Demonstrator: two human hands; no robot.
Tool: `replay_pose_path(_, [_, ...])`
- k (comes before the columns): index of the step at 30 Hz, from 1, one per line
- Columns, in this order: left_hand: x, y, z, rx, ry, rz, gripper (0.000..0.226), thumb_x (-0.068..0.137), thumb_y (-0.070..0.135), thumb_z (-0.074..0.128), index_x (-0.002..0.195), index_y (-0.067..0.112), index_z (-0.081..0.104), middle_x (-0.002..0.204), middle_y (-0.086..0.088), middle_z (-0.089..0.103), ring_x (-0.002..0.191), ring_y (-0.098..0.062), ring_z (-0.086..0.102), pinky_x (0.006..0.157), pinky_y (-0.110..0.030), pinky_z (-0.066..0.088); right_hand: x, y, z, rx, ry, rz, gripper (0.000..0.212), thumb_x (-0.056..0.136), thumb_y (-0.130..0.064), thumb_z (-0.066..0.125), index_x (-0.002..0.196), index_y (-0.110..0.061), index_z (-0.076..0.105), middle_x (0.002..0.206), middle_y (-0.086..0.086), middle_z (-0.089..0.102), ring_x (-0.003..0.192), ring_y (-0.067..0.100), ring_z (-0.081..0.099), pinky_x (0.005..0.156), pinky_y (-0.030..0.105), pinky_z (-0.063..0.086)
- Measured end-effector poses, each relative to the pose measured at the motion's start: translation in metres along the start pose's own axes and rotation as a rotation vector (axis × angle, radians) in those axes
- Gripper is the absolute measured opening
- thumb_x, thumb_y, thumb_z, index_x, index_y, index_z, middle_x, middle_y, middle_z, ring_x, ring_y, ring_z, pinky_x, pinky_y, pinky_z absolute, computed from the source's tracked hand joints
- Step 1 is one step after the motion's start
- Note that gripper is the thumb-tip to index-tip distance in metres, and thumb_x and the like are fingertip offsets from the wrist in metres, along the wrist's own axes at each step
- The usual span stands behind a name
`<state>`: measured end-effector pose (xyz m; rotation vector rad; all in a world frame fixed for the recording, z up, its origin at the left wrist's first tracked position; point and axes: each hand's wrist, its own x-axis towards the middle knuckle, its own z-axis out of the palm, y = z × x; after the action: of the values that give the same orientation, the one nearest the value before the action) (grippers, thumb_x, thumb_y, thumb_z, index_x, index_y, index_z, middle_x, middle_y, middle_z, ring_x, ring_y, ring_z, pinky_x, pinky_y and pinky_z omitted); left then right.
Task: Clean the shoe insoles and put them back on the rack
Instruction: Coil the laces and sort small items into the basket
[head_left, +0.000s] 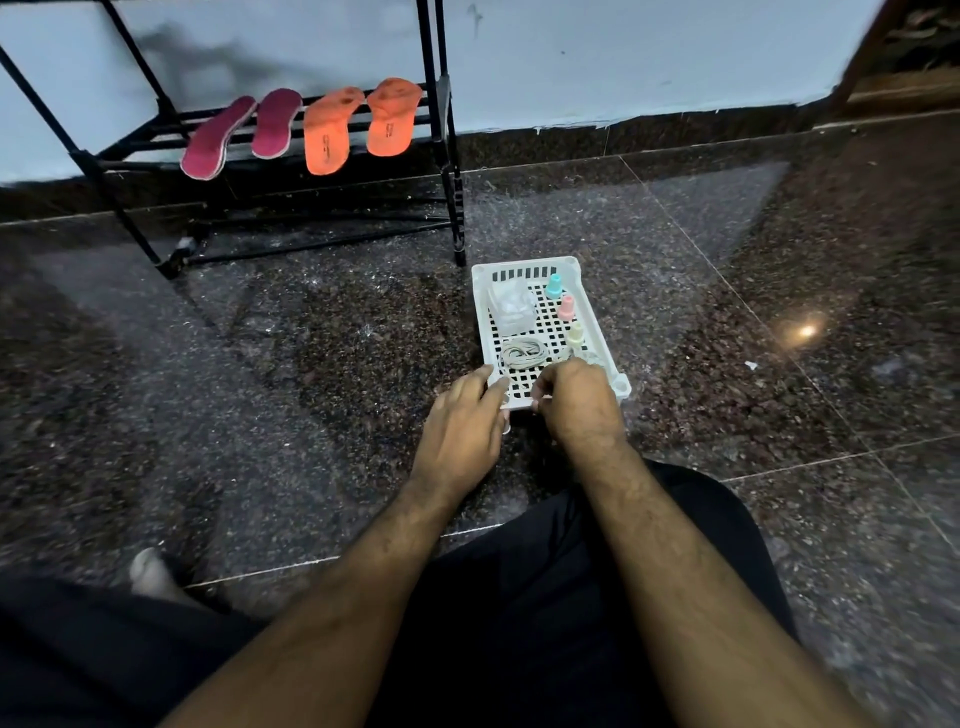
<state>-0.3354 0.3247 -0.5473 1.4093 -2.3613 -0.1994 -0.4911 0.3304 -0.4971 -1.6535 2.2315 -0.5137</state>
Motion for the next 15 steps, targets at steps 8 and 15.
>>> replay_pose_path(8, [-0.027,0.024,0.022,0.187,-0.018,0.094,0.059,0.096,0.028,0.053,0.151,0.012,0.038,0.158,-0.009,0.036,0.145,-0.024,0.035,0.120,-0.045,0.030,-0.035,0.019,-0.009,-0.210,-0.031,-0.018,0.038,0.089,-0.015,0.067,0.126,-0.014,0.057,0.129,0.006,0.051,0.116,0.028,0.052,0.095,0.038,0.048])
replay_pose_path(15, [-0.024,0.022,0.027,0.208,-0.110,0.034,0.081,0.094,0.035,0.053,0.161,0.016,0.011,0.169,-0.004,0.005,0.155,-0.020,0.004,0.125,-0.046,0.014,-0.043,0.013,-0.001,-0.362,-0.275,0.018,0.078,0.097,-0.034,0.055,0.158,-0.026,0.008,0.167,-0.003,0.000,0.147,0.031,0.021,0.112,0.046,0.033])
